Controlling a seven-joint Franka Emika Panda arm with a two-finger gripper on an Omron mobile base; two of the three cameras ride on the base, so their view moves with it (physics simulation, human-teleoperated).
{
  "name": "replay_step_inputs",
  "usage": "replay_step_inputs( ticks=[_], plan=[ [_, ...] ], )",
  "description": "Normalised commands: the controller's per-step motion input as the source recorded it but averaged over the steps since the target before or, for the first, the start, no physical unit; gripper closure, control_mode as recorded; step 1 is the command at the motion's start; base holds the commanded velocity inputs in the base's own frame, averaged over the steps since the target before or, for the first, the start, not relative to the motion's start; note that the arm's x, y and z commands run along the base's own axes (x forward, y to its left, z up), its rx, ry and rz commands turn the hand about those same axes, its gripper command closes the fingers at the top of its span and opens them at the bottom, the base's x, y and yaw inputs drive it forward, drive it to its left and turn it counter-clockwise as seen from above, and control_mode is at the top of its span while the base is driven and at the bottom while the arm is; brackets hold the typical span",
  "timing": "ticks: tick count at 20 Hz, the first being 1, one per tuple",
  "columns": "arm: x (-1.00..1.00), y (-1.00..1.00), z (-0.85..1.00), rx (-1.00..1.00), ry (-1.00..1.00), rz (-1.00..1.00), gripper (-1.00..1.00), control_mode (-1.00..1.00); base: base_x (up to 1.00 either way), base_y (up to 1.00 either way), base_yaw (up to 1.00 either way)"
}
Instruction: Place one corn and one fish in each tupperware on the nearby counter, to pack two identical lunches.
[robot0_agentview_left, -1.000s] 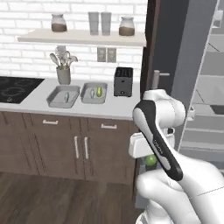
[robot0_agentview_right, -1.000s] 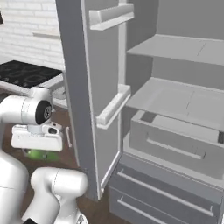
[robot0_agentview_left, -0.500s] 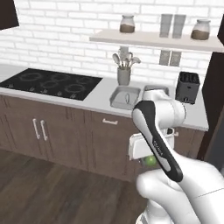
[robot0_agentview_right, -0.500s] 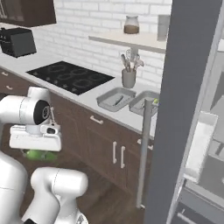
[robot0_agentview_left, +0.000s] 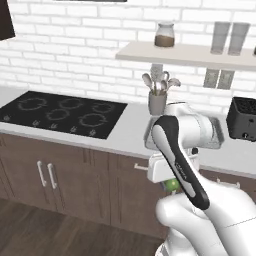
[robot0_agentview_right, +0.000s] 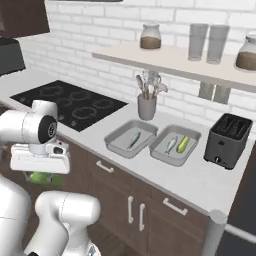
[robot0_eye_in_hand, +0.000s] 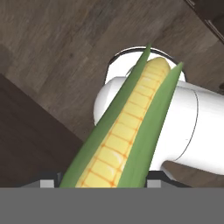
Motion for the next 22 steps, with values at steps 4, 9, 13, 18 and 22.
replay_step_inputs(
  ticks=[4, 9, 13, 18, 22],
  plan=[
    [0.0, 0.0, 0.0, 0.0, 0.0, 0.0, 1.0, 1.0, 0.34, 0.0, -0.48],
    [0.0, 0.0, 0.0, 0.0, 0.0, 0.0, 1.0, 1.0, 0.71, 0.34, -0.54],
    [0.0, 0.0, 0.0, 0.0, 0.0, 0.0, 1.0, 1.0, 1.0, 0.69, -0.29],
    [0.07, 0.0, -0.01, 0.0, 0.0, -0.04, 1.0, -1.0, 0.48, 0.07, -0.17],
    [0.51, -0.14, -0.05, 0.0, 0.0, -0.16, 1.0, -1.0, 0.0, 0.0, 0.0]
  ],
)
